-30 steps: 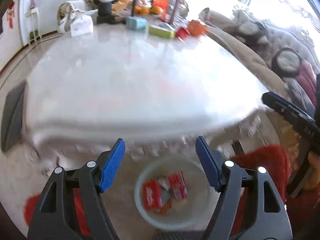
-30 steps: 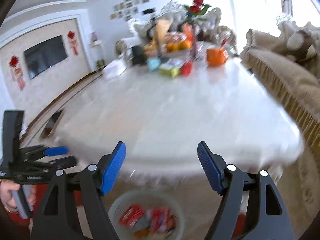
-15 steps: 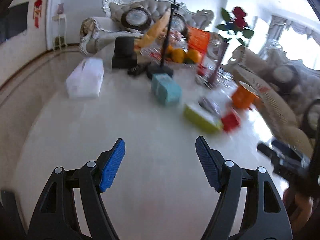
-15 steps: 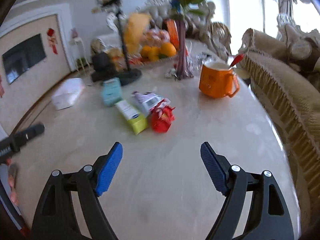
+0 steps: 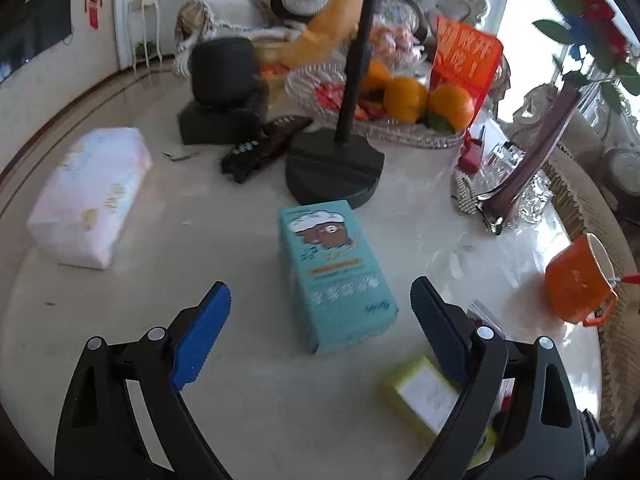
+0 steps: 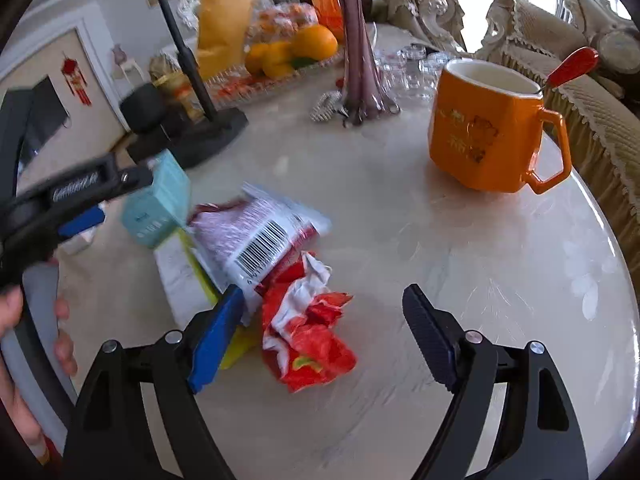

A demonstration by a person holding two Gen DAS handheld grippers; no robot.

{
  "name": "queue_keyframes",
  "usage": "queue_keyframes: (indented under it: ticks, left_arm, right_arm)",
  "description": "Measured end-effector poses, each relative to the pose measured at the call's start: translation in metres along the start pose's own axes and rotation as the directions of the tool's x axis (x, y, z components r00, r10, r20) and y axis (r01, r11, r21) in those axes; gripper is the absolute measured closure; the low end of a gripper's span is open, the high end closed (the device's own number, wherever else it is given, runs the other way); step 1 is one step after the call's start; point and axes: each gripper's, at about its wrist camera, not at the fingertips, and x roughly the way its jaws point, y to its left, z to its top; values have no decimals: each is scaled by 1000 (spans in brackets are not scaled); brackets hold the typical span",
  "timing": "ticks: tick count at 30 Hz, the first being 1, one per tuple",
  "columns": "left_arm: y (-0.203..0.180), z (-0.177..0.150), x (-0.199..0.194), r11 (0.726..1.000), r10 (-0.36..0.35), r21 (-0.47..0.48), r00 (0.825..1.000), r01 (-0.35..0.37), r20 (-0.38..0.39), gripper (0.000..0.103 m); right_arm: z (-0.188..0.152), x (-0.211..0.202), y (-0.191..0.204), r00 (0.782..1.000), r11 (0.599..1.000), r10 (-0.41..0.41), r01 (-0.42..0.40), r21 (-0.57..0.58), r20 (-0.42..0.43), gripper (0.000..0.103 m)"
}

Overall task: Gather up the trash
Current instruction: 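Grasp the teal mosquito-liquid box with left tool while right grasps the red wrapper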

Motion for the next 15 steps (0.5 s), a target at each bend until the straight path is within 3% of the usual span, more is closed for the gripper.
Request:
queue_keyframes:
  ticks: [5,11,13,15]
  left_arm:
    - [-7,6,29,999,44,-23,998,-45,-37,14]
    - [-2,0,50,997,69,-35,993,-72,-91,14]
    - [-4,-4,50,997,73,-2,995,-74,-74,14]
    - [-8,-8,51,995,87,46,994,-84,-67,16]
  right_arm:
    - [0,5,0,999,999,-33,33,-39,-4,25]
    - [1,7,1,1000,998,-18,18,-61,-2,27]
    - [1,7,2,1000,996,-19,18,-83,-6,38]
    - [1,6,4,1000,995,-1,0,-97,-13,54]
